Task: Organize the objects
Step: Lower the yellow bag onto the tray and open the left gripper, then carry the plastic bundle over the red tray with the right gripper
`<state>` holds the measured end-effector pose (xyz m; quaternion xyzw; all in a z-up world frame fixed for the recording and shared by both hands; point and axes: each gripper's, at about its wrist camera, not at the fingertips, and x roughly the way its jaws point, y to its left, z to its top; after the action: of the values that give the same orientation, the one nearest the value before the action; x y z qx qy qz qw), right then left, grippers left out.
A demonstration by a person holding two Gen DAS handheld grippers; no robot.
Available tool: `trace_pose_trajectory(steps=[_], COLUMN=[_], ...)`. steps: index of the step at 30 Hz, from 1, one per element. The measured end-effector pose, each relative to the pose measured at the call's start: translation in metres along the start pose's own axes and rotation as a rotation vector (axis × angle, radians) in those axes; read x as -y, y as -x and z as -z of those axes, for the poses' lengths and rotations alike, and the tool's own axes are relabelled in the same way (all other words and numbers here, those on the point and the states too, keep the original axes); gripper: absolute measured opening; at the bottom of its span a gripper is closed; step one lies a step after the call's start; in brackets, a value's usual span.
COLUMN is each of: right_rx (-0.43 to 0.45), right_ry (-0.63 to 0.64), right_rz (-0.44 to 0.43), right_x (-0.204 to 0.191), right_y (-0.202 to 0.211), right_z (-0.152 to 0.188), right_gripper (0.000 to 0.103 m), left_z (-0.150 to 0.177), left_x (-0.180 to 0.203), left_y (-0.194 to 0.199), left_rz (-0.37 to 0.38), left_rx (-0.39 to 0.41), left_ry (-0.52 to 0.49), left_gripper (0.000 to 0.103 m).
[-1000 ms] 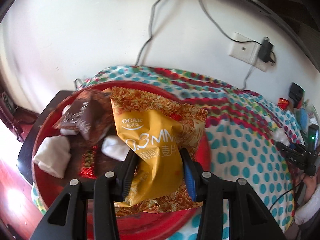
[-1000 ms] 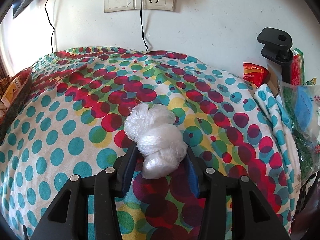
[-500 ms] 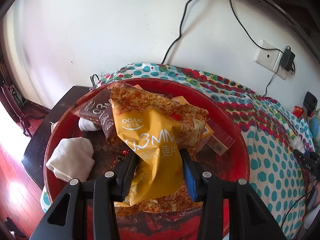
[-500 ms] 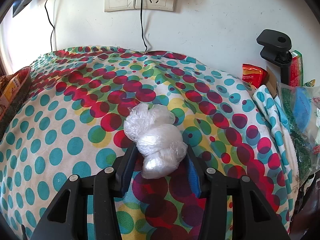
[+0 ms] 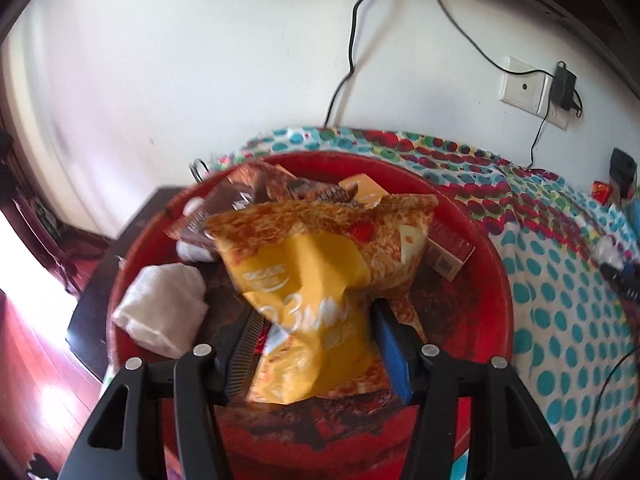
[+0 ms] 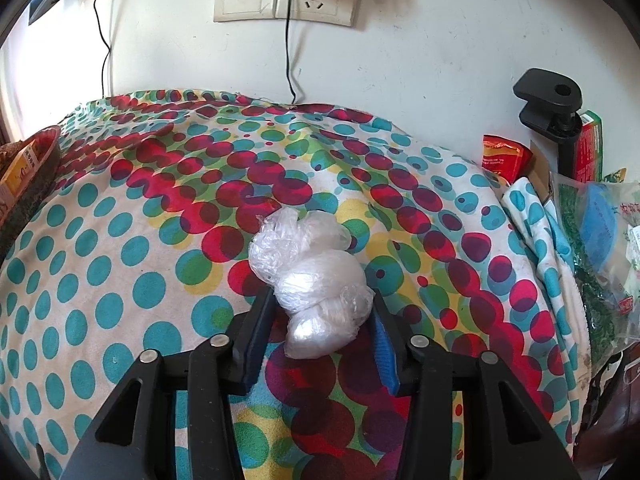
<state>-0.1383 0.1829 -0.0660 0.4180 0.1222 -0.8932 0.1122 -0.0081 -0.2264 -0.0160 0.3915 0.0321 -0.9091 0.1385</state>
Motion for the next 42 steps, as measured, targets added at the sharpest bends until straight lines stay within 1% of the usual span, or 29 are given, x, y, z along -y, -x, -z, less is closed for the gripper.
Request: trace_pose_trajectory(steps=[3,7,10,13,17,20,24,29,33,36,39,42], right_rx=[0.004,0.008,-0.002,-0.001,0.006,0.013,0.025,0.039,0.047,0.042,0.042,0.035], right_ry=[0.021,0.04,0.023,0.013,0.019,0.013,0.02,0.064,0.117,0.138,0.17,0.2], right_rz=[0.021,0.049,0.072,0.078,0.062,0.015,-0.076,-0.192,-0.28,-0.337,-0.381,-0.393], right_x=[-0.002,-0.008,-0.011,-0.018,-0.034,-0.051,-0.082,-0.143,-0.202,-0.233,-0.264,-0.284], right_y=[0.0,0.002,0.003,0.008,0.019,0.029,0.043,0.059,0.068,0.071,0.072,0.071], right_z=[-0.001,0.0,-0.001,-0.002,-0.005,-0.009,-0.018,-0.03,-0.04,-0.049,-0.057,-0.06], right_gripper=[0.036,0.036,0.035,0.035,0.035,0.035,0.035,0.036,0.036,0.036,0.036,0.036], left_z=[0.009,0.016,0.017,0.016,0.019,0.02,0.019,0.016,0.014,0.014,0.014,0.014], left_x=[0.0,0.0,0.002,0.002,0.004,0.005,0.002,-0.012,-0.027,-0.037,-0.044,-0.05], left_y=[0.013,0.027,0.034,0.036,0.037,0.038,0.041,0.045,0.044,0.042,0.041,0.042], left_rz=[-0.023,-0.019,-0.013,0.007,0.006,0.01,0.008,-0.001,-0.012,-0.018,-0.022,-0.033], left_rx=[0.057,0.113,0.144,0.146,0.144,0.137,0.136,0.134,0.116,0.1,0.088,0.087], left_ry=[-0.003,-0.011,-0.029,-0.031,-0.033,-0.031,-0.013,0.03,0.084,0.114,0.137,0.156], left_gripper=[0.057,0.058,0.058,0.058,0.058,0.058,0.058,0.058,0.058,0.058,0.058,0.058])
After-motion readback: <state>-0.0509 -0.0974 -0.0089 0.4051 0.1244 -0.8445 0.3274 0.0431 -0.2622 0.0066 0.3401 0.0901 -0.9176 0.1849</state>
